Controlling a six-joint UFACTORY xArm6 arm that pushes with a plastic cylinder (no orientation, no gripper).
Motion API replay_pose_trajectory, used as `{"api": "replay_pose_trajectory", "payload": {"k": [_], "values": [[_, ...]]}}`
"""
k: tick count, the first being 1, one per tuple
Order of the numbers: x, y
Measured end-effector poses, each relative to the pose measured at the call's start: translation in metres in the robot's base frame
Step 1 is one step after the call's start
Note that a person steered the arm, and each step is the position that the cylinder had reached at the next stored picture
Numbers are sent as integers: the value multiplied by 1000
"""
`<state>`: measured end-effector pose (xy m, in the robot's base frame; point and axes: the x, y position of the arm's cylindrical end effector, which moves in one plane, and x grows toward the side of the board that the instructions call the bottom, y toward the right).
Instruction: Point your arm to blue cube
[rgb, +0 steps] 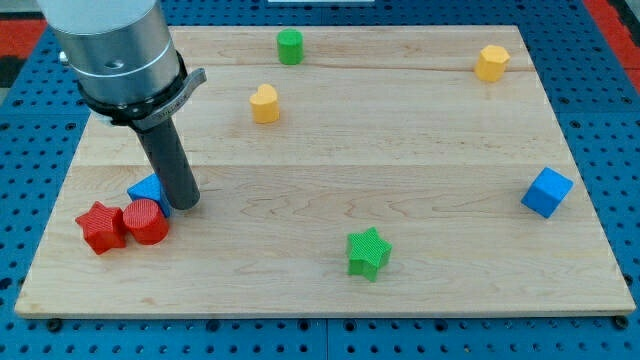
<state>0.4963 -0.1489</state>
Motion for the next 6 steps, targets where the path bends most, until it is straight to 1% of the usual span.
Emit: {"api": "replay_pose_trajectory", "payload": {"k": [1, 2, 4, 5, 6], "values": [[0, 7], [0, 84], [-5, 125], [-12, 182], [12, 270]]}}
